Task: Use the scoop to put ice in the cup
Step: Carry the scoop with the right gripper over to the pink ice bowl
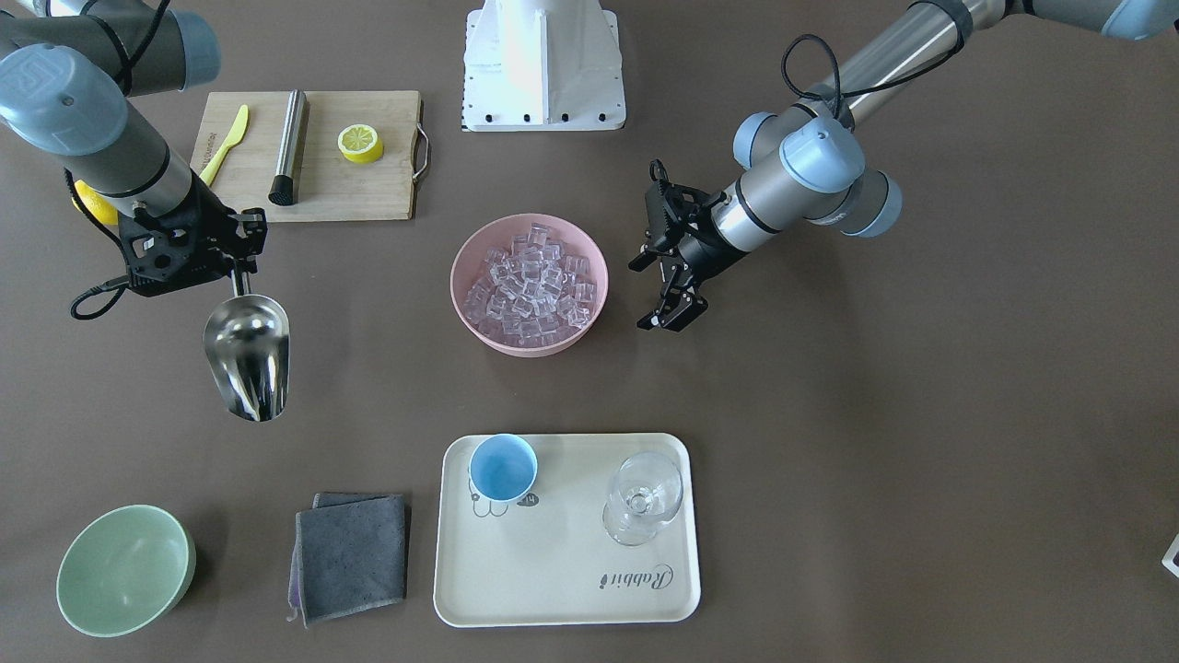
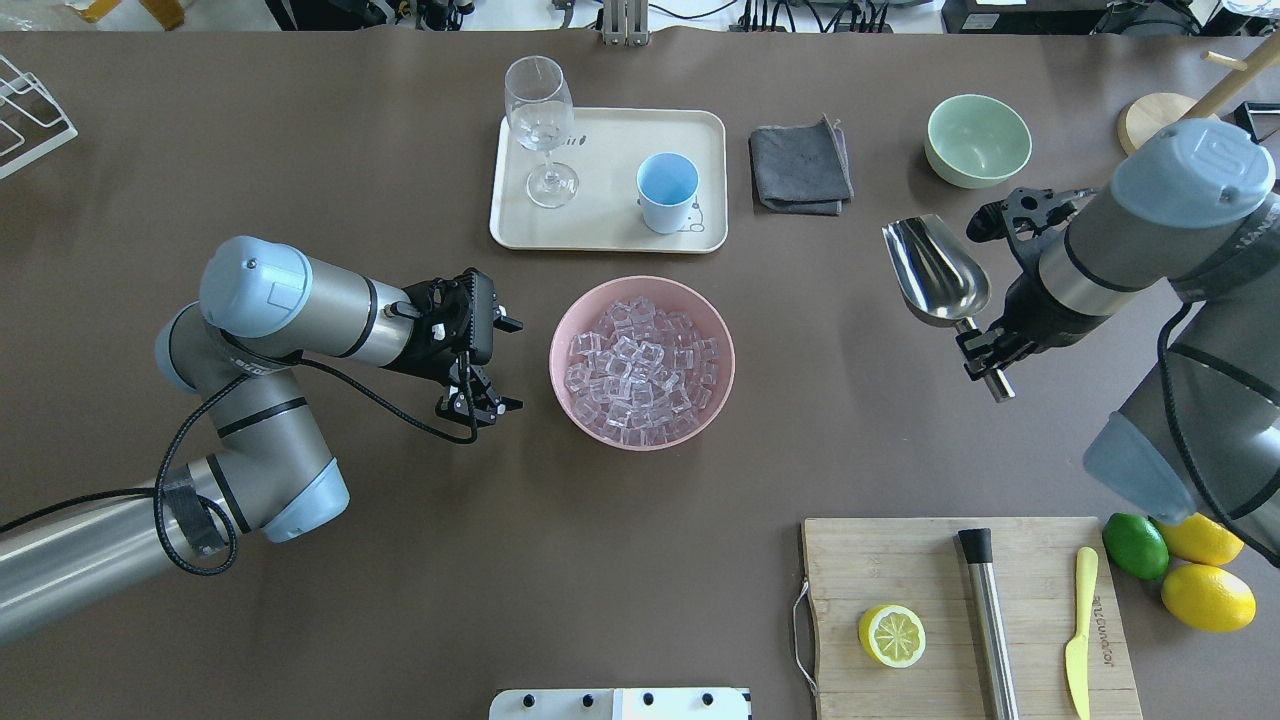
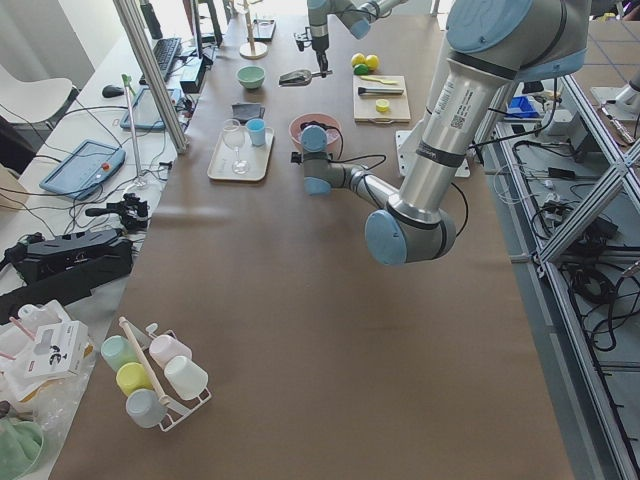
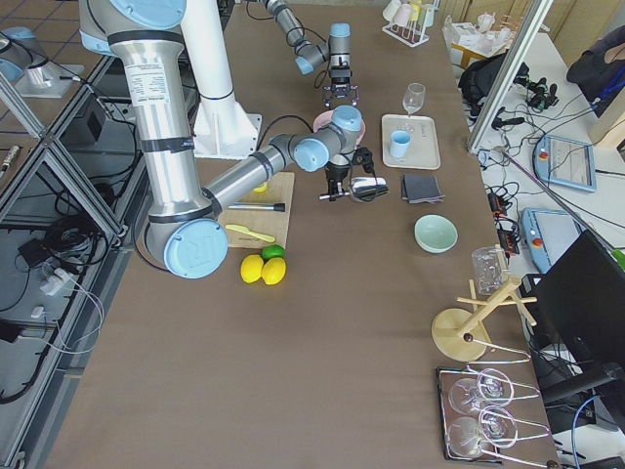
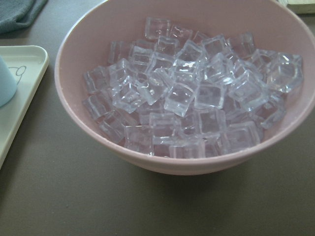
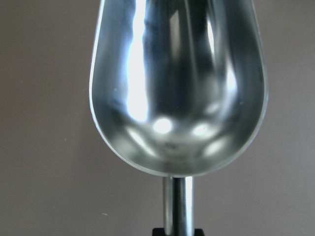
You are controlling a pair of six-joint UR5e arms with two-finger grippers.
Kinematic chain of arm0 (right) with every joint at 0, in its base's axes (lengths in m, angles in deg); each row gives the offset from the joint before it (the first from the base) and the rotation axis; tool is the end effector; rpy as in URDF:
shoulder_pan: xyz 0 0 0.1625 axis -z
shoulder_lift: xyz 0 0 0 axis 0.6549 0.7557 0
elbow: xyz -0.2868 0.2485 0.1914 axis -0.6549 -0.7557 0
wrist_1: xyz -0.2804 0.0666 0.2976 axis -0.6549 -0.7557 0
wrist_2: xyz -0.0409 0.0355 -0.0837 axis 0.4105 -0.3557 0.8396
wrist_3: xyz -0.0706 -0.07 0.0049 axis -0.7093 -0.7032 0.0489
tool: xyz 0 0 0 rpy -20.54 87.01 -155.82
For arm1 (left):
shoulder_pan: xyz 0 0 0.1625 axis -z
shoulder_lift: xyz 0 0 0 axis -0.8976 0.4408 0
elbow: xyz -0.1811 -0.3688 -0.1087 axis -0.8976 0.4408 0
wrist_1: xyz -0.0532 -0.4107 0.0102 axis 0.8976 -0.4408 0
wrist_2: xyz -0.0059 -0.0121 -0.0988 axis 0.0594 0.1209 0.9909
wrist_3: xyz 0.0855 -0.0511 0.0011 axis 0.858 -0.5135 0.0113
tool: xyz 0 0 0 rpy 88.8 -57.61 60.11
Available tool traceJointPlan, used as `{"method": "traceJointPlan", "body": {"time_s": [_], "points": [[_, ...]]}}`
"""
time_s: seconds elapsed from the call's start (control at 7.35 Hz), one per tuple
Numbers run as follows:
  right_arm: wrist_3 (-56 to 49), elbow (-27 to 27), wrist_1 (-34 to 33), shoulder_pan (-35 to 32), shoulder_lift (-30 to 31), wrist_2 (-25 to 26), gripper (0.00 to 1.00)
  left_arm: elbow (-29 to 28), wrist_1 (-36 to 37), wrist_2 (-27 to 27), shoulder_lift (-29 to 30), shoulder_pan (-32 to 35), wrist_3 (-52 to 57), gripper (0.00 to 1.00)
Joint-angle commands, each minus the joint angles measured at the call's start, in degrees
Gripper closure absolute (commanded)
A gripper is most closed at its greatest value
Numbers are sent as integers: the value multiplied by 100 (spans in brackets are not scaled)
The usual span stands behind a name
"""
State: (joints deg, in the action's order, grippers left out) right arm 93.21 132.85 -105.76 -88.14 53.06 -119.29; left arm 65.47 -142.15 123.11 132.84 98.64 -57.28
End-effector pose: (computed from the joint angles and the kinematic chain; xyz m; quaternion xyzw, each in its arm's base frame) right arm -0.3109 -0.4494 0.4009 0.0206 -0.3829 -0.1420 0.9126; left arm 0.5051 -0.4558 0.3251 0.4845 0.4185 0.5260 0.5598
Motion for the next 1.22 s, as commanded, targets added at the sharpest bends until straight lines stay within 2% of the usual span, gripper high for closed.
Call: {"method": "traceJointPlan", "body": {"time_s": [0.0,0.27,0.41,0.54,0.82,0.95,1.09], "points": [[-2583,66,-403,-821,-115,263,100,5,-5,-11,-25,-16,13,2],[-2660,49,-412,-867,-116,316,100,13,-5,-11,-51,-16,13,2],[-2695,83,-726,-894,-151,212,100,-13,-83,-11,-60,-33,5,2],[-3209,101,-1390,-894,-447,150,100,-65,-136,-11,-51,-34,4,2],[-4666,276,-3985,-894,-1596,220,100,-75,-251,-11,-113,-34,4,2],[-5012,599,-4581,-894,-1636,220,100,-153,-303,-19,-104,-42,4,2],[-5042,654,-4796,-894,-1628,168,100,-510,-843,-46,-87,-51,4,2]]}}
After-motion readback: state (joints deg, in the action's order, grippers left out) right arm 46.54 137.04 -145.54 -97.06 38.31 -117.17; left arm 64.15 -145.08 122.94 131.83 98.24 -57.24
